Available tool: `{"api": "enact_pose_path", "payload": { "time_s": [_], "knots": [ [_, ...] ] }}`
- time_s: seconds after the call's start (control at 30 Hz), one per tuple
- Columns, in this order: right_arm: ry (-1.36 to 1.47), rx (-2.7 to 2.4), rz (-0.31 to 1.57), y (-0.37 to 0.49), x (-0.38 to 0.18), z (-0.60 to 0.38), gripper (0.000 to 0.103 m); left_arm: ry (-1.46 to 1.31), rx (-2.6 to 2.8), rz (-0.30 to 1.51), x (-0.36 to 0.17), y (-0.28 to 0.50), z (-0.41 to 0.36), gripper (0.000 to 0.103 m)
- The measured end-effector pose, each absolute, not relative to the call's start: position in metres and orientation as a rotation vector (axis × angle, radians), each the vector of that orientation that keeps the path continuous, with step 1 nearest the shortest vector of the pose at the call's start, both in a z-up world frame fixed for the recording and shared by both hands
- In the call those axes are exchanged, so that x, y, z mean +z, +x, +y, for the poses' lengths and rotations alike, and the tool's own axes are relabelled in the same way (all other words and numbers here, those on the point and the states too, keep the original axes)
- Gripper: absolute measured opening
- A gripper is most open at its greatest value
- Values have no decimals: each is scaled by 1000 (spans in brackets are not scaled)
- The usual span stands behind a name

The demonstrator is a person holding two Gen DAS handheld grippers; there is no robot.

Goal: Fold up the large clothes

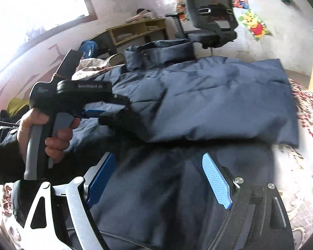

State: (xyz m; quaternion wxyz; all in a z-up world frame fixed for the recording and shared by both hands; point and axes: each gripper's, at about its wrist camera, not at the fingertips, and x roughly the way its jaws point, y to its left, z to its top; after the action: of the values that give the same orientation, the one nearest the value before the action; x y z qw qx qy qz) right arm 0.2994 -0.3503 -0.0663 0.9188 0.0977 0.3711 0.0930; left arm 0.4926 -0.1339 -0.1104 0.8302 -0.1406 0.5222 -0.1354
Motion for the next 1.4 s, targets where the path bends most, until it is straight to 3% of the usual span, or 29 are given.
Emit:
{"api": "enact_pose_path", "payload": {
  "time_s": [0.13, 0.2, 0.3, 0.37, 0.8, 1.17, 1.4],
  "knots": [
    [245, 138, 754, 302, -70, -366, 82, -228, -270, 1076, -102, 489, -145, 47],
    [268, 111, 752, 311, -72, -372, 82, -168, -223, 1064, -98, 488, -147, 20],
    [280, 60, 735, 312, -71, -380, 82, -131, -181, 1045, -92, 486, -143, 6],
    [281, 26, 712, 316, -67, -383, 82, -130, -166, 1018, -85, 484, -139, 2],
    [280, -16, 566, 370, -17, -383, 82, -57, 54, 731, 3, 441, -66, 2],
    [158, 72, 861, 454, -89, -304, 82, -12, 204, 903, -62, 444, 8, 2],
    [112, 61, 826, 454, -110, -292, 86, -18, 212, 1015, -106, 459, 8, 2]
  ]
}}
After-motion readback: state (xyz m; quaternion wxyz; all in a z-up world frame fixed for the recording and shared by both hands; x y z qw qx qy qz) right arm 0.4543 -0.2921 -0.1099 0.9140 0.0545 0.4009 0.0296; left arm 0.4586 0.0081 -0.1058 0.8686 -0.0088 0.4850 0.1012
